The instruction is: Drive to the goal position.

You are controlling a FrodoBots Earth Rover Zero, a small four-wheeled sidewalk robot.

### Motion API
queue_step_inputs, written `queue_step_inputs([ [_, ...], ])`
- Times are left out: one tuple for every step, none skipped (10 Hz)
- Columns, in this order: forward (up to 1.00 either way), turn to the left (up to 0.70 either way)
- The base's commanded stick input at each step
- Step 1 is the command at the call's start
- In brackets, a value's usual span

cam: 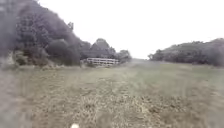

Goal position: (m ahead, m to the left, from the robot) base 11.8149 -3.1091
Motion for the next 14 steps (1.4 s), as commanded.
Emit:
queue_step_inputs([
  [0.7,-0.27],
  [0.7,-0.1],
  [0.7,0.0],
  [0.7,0.0],
  [0.7,0.0],
  [0.7,0.0],
  [0.7,0.0],
  [0.7,0.0],
  [0.7,0.0],
  [0.7,0.0],
  [0.7,0.0],
  [0.7,0.0],
  [0.7,0.0],
  [0.7,0.0],
])
